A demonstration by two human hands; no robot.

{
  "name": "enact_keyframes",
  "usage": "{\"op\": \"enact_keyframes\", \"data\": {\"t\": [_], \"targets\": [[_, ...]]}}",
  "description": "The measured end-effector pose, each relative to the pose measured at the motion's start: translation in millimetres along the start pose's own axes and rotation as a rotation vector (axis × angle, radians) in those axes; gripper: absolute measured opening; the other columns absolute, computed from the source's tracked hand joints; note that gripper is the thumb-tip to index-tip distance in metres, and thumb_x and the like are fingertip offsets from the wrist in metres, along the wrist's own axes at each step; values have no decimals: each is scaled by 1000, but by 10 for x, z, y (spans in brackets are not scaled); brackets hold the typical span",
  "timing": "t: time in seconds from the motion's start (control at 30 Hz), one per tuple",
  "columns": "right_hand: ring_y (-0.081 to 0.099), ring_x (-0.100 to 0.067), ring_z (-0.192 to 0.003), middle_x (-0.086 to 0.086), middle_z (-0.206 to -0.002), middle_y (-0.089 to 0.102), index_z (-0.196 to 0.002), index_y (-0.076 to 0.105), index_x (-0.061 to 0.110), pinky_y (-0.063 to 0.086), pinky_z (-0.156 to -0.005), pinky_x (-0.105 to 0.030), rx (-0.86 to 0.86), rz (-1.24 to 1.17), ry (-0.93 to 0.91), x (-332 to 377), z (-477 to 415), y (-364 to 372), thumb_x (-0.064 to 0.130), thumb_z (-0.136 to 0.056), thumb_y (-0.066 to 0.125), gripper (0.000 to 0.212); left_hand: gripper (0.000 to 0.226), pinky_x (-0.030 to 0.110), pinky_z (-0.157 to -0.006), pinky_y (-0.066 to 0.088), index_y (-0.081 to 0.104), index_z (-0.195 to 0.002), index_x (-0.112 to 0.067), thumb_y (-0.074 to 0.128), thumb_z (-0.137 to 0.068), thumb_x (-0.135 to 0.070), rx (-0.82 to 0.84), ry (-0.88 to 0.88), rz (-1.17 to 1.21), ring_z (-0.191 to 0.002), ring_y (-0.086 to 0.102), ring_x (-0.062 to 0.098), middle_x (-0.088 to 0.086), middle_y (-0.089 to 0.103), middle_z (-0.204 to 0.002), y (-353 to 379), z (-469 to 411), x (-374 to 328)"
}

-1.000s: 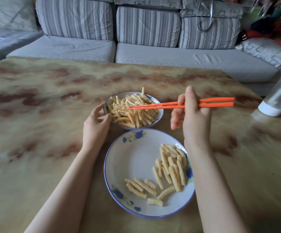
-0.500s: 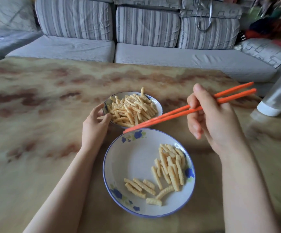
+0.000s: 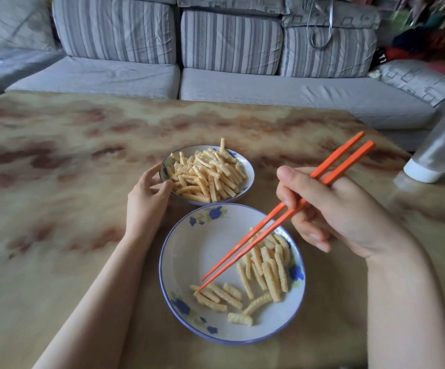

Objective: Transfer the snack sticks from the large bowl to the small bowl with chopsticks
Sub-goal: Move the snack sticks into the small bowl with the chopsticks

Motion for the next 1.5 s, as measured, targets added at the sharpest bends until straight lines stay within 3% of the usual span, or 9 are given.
{"op": "enact_keyframes", "data": {"t": [0.1,0.2,0.27,0.4,0.67,0.77,1.1,1.33,1.5], "targets": [[31,-16,-28,-6,-37,39,-62,50,14,23,-33,-16,24,3,18,-21,-27,39,41,-89,49,38,41,15,-71,41,57,-131,-25,57,-90,-18,-5,5,-1,-82,62,8,-5,65,-100,-6,4,-2],[31,-18,-28,-7,-37,39,-62,50,14,23,-33,-17,30,3,13,-32,-51,63,42,-89,49,39,41,8,-65,40,57,-131,-25,57,-90,-18,-7,7,7,-74,59,-2,-5,65,-99,-7,5,0],[31,-17,-27,-6,-37,39,-61,50,15,23,-33,-17,-1,-4,11,-37,-64,69,43,-88,49,39,41,11,-68,41,57,-131,-24,57,-91,-18,-9,9,13,-77,61,3,-4,65,-100,-6,6,-1],[30,-16,-26,-5,-38,36,-60,48,14,26,-33,-15,-122,-80,-25,-31,-92,49,43,-89,49,41,41,3,-61,41,57,-130,-24,57,-90,-17,-11,3,20,-72,62,1,-4,66,-100,-1,-6,11],[34,-14,-29,2,-44,46,-54,51,21,25,-35,-20,-613,-372,-230,-72,-205,-148,25,-102,44,48,41,29,-81,50,58,-129,-27,57,-89,-19,0,-14,44,-82,67,19,-3,68,-103,8,-4,27],[35,-13,-29,4,-41,47,-61,46,15,25,-34,-20,-684,-360,-215,-135,-265,-120,26,-102,43,42,41,32,-83,51,58,-129,-27,57,-89,-19,3,-17,46,-78,68,20,-2,69,-103,11,-7,40],[37,-19,-30,-7,-38,43,-66,50,11,25,-37,-22,-539,-246,-117,-274,-449,220,29,-101,44,40,41,28,-78,50,58,-130,-26,57,-90,-19,5,-10,41,-79,67,20,-2,68,-104,12,-13,39],[36,-19,-29,-3,-37,44,-62,50,15,28,-36,-19,-525,-200,-167,-161,-311,20,31,-101,44,42,37,40,-89,52,58,-129,-28,52,-93,-24,2,-16,48,-88,68,28,-1,69,-107,17,-36,84],[30,-18,-29,-5,-40,36,-61,50,16,23,-35,-19,-270,-90,-90,-12,-95,-110,42,-92,49,40,37,39,-86,52,58,-129,-28,51,-93,-21,4,-18,50,-86,68,28,1,69,-106,20,-32,73]]}}
Point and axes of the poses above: each hand's wrist, its own z-axis away from the middle knuckle, its own y-axis out of the palm, x = y × z, the point moved 4 cm from there along -z, towards the middle knuckle
